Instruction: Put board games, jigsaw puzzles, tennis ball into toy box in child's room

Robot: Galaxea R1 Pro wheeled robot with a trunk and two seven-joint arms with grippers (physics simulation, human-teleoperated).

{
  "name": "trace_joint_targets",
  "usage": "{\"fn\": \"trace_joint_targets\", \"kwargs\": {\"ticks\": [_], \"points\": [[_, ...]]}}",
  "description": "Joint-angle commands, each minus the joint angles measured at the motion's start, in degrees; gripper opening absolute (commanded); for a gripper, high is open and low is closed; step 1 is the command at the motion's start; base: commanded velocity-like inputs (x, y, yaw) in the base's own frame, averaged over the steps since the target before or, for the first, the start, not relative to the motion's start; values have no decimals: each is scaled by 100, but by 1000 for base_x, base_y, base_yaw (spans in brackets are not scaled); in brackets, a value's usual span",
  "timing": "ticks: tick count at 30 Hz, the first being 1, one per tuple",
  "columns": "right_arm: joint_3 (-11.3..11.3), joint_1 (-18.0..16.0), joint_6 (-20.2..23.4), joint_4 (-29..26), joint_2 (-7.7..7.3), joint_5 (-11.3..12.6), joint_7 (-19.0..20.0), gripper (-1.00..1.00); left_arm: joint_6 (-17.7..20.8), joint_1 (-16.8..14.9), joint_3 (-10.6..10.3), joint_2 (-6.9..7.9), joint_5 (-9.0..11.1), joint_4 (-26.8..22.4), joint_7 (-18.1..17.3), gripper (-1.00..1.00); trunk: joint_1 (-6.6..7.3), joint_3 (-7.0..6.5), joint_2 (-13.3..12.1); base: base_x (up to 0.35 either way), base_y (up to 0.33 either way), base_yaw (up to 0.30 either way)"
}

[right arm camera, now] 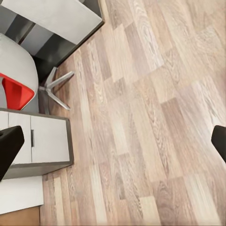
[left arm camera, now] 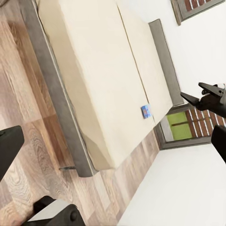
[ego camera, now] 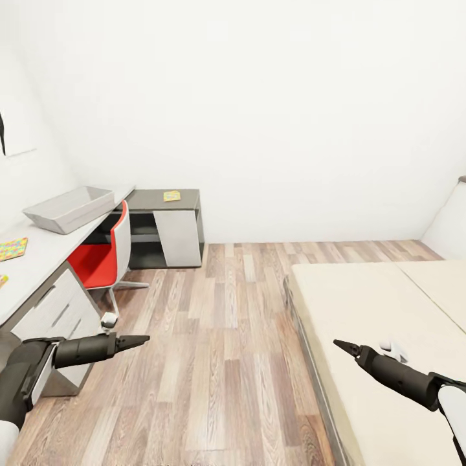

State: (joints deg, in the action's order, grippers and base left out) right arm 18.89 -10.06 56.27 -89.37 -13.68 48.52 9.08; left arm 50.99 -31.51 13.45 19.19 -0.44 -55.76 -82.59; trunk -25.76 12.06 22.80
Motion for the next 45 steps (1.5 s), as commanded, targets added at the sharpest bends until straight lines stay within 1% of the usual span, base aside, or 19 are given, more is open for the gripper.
{"fn": "trace_joint_targets", "kwargs": {"ticks": [1,11,25,45], "points": [[9,-5,27,-2,0,-53,59,100,60,-5,1,-1,-4,-1,-23,100,-3,15,12,-26,-9,97],[9,-5,29,-2,1,-53,59,100,59,-4,-1,-1,-1,-4,-27,100,-3,30,12,-41,-4,59],[8,-5,25,-2,6,-53,59,100,61,-7,9,5,-6,2,-15,100,-3,38,12,-31,0,190],[9,-5,25,-2,6,-53,59,100,61,-5,17,5,-7,3,-20,100,-3,40,12,-1,0,15]]}}
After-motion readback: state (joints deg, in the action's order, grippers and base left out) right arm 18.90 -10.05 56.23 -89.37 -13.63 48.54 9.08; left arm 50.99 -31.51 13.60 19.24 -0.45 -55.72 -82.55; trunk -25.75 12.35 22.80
